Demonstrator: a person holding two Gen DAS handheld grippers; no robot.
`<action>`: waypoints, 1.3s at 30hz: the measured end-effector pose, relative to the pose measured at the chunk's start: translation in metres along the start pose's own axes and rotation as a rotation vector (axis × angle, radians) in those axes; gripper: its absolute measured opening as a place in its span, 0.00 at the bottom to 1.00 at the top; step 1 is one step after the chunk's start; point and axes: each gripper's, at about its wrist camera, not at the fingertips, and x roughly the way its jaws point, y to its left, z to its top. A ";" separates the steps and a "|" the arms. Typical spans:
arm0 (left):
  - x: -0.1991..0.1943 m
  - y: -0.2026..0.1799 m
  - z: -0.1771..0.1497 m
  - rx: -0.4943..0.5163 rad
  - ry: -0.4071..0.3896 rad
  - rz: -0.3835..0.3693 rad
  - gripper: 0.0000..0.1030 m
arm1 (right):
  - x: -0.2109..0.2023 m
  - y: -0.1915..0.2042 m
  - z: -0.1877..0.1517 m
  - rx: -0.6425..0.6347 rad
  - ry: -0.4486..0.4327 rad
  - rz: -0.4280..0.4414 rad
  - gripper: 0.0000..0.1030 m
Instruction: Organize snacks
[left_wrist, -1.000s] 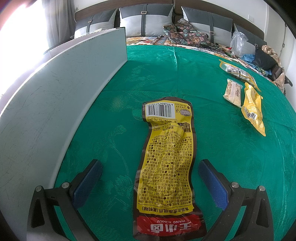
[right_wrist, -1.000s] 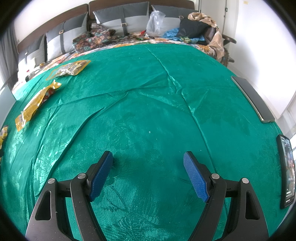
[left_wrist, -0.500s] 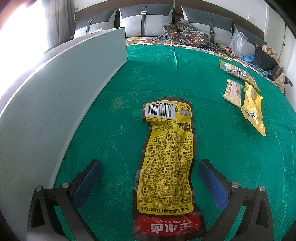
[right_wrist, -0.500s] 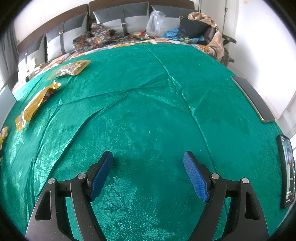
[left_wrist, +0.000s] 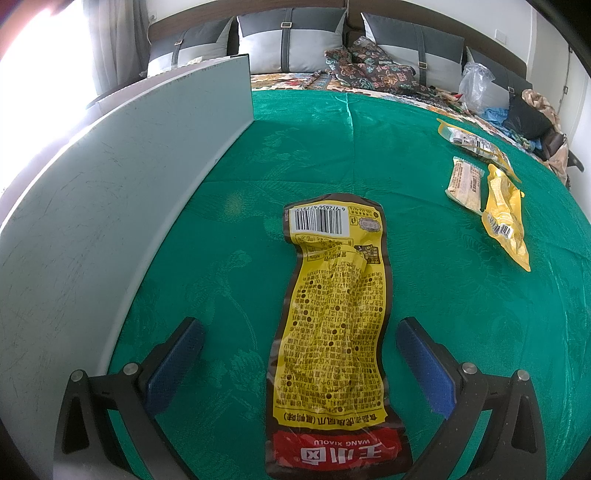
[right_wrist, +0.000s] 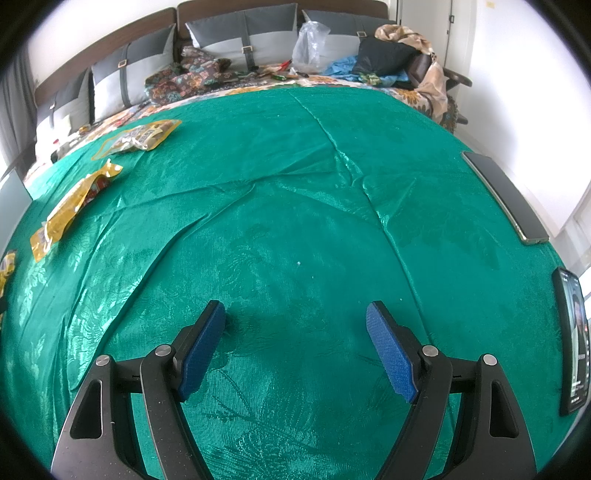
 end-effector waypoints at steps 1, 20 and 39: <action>0.000 0.000 0.000 -0.001 0.000 0.000 1.00 | 0.000 0.000 0.000 0.000 0.000 0.000 0.80; -0.017 -0.005 0.010 0.122 0.136 -0.115 0.43 | -0.006 0.072 0.045 0.044 0.089 0.282 0.81; -0.069 0.015 -0.046 -0.045 0.094 -0.318 0.29 | 0.023 0.130 0.044 0.020 0.386 0.520 0.33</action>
